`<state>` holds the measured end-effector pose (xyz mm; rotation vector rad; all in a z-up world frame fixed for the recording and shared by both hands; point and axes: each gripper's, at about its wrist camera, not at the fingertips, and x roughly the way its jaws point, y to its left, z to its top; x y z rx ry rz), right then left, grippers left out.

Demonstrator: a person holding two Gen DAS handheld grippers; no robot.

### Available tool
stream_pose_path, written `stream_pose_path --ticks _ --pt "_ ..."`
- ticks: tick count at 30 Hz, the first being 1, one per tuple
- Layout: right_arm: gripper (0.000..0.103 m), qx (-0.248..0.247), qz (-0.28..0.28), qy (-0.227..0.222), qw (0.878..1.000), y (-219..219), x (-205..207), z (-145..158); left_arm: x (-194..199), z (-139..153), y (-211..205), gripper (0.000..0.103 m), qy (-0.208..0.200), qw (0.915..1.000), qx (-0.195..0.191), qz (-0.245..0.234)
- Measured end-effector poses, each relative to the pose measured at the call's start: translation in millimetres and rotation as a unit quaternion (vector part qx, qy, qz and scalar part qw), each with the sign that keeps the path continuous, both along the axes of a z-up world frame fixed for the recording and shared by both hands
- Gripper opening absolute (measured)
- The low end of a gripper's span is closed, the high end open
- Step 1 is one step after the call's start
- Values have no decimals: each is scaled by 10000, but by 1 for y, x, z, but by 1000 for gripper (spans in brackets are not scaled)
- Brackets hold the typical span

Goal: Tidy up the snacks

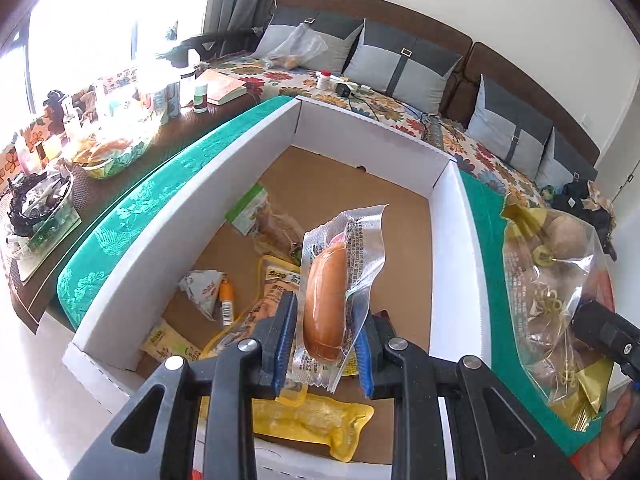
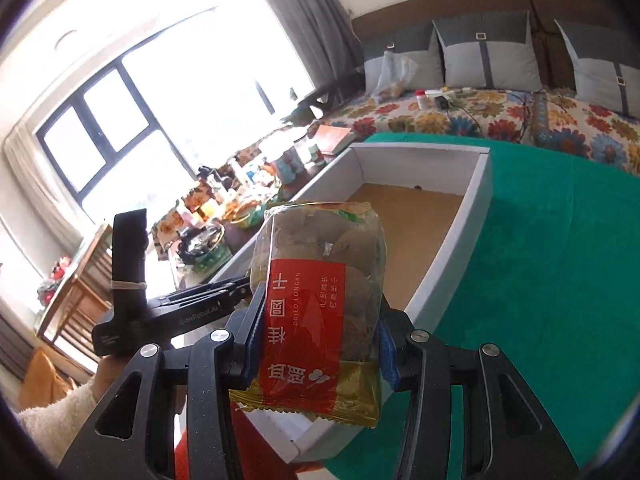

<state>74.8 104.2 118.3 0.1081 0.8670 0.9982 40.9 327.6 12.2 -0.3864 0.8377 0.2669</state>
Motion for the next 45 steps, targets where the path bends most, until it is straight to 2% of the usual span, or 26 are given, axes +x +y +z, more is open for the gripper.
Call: stream_pose_path --ticks 2,3,4,7,9,10,14,16,18,22,26,33,41,45 --pt "56 -279 62 82 9996 22 -2 -19 -7 -12 7 51 100 9998 32 178" --pt "61 -496 61 140 9987 28 -2 -30 -13 -15 9 70 113 9995 64 292" --pt "61 -690 61 202 9974 30 -3 -39 -18 -16 11 81 87 9991 120 393" --pt "61 -877 19 340 9956 19 -4 -50 -29 -9 4 87 -61 9985 292 463" --pt "62 -865 -79 171 9961 7 -4 -38 -30 -1 -7 95 -124 9977 483 456" --pt "67 -860 -148 40 9962 3 -2 -30 -30 5 -13 99 -155 9973 594 410" --pt "74 -840 -515 -414 9943 -13 -2 5 -27 34 -42 101 -216 9923 1201 193" --pt "81 -866 -610 -565 9928 -12 0 19 -28 47 -52 103 -205 9876 1519 346" --pt "81 -926 -655 -708 9910 -15 -3 27 -29 58 -53 103 -182 9836 1669 658" --pt "81 -983 -784 -903 9879 -22 -9 32 -39 66 -49 103 -292 9826 1520 1025" --pt "81 -1115 -814 -801 9872 -22 -10 28 -45 62 -48 103 -134 9852 1322 1080" --pt "81 -1356 -664 -667 9863 -10 -18 22 -51 59 -54 103 -35 9825 1575 993" --pt "81 -1462 -506 -746 9851 1 -27 22 -54 61 -53 103 -29 9796 1752 985" --pt "81 -1716 -475 -772 9810 8 -28 19 -54 57 -47 103 203 9778 1819 1015"
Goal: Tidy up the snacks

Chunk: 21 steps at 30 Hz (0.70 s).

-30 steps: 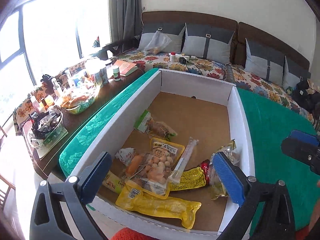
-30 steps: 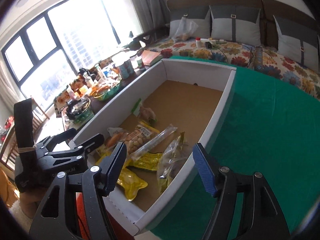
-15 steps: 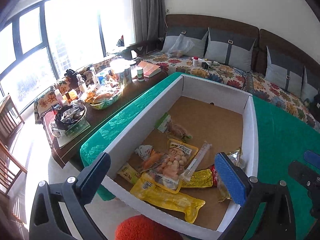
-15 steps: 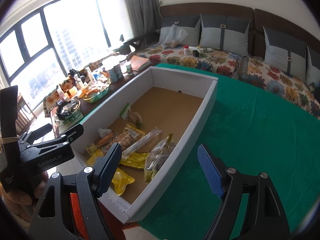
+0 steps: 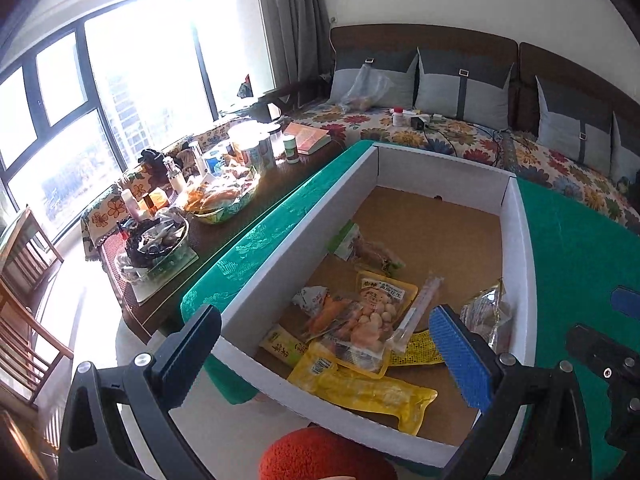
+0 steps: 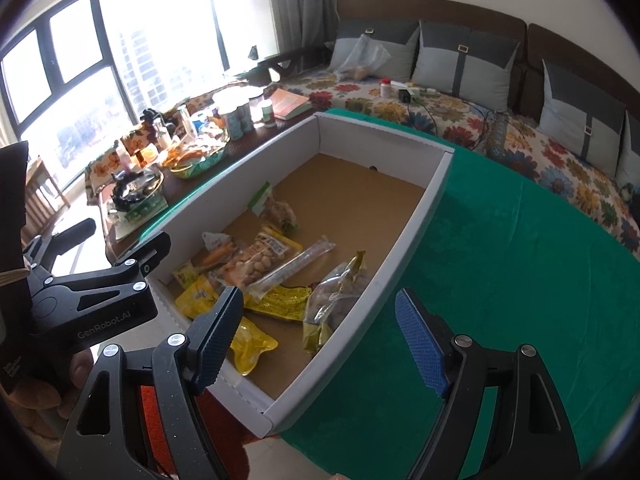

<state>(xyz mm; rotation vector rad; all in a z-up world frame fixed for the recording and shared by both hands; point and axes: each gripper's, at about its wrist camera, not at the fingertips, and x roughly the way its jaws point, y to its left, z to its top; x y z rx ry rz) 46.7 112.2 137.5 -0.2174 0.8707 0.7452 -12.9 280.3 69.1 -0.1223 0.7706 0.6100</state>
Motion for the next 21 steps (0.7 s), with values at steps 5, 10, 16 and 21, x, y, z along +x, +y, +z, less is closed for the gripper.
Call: stream_pose_path --ticks 5,10,16,21 --pt "81 -344 -35 181 9992 13 2 -11 -1 -8 10 103 140 9998 -168 -32" --pt "81 -418 -24 285 9987 21 0 -13 -4 -3 11 103 143 9998 -86 -112" --pt "81 -402 59 144 9991 27 -4 -5 -6 6 12 103 42 9999 -64 -154" --pt "81 -457 96 128 9988 31 -4 -9 -6 -1 18 103 61 9997 -204 -101"
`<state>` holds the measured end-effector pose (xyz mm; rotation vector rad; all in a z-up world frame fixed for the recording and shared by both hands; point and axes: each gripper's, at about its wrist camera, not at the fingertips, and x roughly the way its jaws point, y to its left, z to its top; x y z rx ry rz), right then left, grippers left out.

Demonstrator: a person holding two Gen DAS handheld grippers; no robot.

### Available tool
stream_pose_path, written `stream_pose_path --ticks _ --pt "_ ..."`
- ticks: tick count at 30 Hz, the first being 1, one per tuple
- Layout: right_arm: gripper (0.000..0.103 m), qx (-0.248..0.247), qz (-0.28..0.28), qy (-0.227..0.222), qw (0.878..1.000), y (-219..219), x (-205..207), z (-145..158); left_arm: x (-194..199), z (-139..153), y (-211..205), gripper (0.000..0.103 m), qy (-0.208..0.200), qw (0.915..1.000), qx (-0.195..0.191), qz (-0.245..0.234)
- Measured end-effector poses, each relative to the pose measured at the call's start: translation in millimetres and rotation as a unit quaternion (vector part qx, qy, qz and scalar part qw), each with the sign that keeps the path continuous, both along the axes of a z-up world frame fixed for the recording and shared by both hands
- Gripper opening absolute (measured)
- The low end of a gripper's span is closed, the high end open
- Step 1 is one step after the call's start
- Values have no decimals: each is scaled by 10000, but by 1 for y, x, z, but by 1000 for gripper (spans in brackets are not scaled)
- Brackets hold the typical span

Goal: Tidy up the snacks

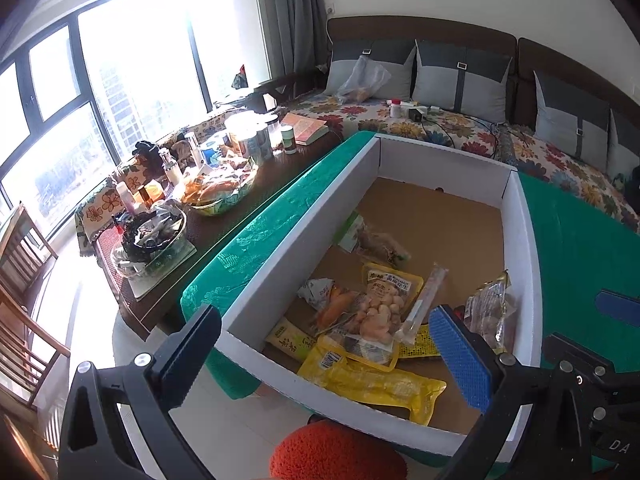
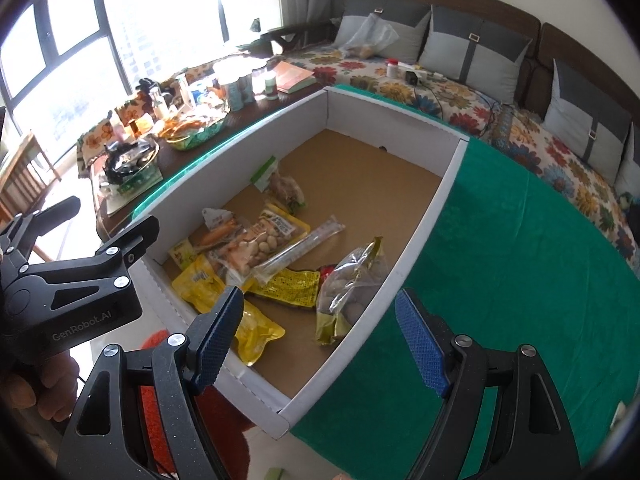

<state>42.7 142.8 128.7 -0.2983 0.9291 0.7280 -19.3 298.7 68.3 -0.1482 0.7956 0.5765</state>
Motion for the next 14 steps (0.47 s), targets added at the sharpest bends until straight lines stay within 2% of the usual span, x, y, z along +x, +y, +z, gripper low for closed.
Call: stream_pose_path --ticks 14 --pt "81 -18 53 28 10000 4 -1 -3 -2 -4 4 103 -31 9998 -175 -26"
